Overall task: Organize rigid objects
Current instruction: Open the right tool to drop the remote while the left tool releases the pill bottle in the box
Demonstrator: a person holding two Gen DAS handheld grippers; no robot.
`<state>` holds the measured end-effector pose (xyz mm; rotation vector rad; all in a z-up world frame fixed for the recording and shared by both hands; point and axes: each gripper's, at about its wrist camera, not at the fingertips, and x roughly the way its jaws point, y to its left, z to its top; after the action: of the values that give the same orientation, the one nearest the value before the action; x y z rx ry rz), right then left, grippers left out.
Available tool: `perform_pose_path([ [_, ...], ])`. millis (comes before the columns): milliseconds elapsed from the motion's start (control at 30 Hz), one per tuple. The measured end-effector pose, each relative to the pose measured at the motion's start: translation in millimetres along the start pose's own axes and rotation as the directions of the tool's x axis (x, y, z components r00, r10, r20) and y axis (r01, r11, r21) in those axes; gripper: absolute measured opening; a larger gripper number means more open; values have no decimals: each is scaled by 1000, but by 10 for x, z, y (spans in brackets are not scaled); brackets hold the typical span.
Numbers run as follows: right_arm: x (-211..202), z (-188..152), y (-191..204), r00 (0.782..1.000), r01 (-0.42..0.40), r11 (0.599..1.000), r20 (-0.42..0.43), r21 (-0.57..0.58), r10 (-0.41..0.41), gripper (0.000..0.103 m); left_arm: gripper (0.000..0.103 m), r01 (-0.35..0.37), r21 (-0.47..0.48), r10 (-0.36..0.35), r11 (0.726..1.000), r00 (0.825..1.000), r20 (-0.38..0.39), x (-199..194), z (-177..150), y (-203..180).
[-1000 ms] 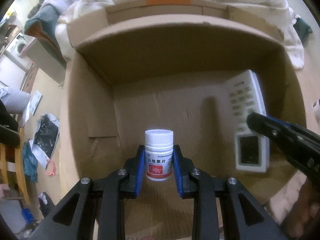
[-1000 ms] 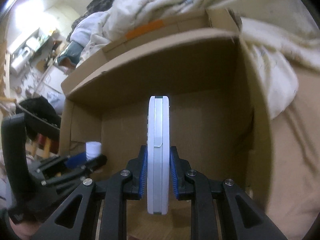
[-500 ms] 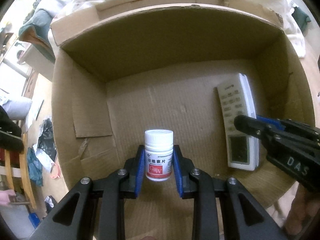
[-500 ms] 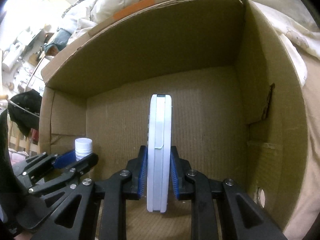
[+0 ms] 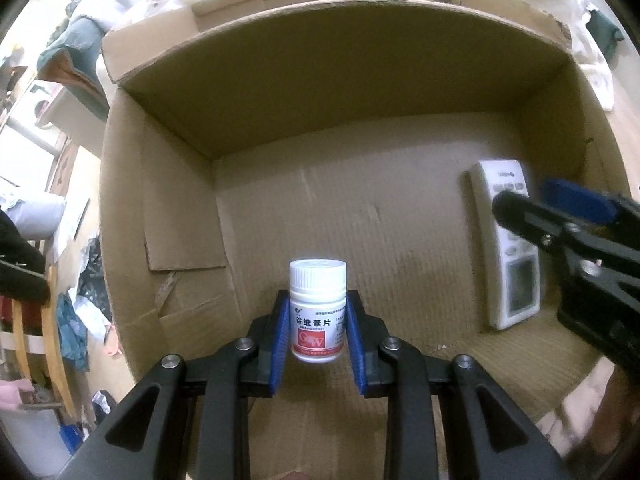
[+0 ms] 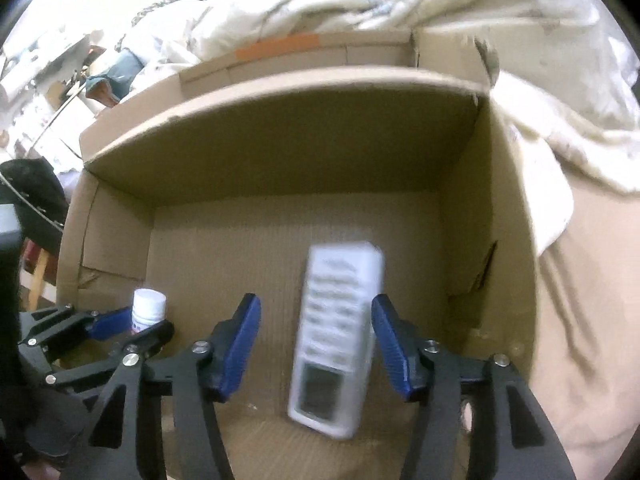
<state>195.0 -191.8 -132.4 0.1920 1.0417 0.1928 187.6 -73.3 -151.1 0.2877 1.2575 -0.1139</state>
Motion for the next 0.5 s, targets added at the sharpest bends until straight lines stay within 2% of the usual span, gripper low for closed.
perform_pose_path([
  [133, -154, 37, 42, 996, -36, 999, 76, -18, 37, 86, 24, -1, -1, 1, 1000, 1000, -1, -50, 8, 4],
  [167, -177, 45, 50, 995, -38, 999, 89, -19, 40, 98, 24, 0, -3, 0, 1000, 1000, -2, -51, 11, 8],
  [200, -200, 52, 52, 994, -41, 999, 101, -18, 43, 103, 24, 2, -4, -2, 1000, 1000, -4, -50, 14, 18],
  [267, -237, 66, 25, 991, -64, 998, 120, -4, 64, 103, 26, 9, -4, -9, 1000, 1000, -12, -62, 17, 33],
  [500, -272, 88, -73, 987, -101, 993, 132, 59, 92, 103, 66, 116, -7, -116, 993, 993, -12, -97, 18, 0],
])
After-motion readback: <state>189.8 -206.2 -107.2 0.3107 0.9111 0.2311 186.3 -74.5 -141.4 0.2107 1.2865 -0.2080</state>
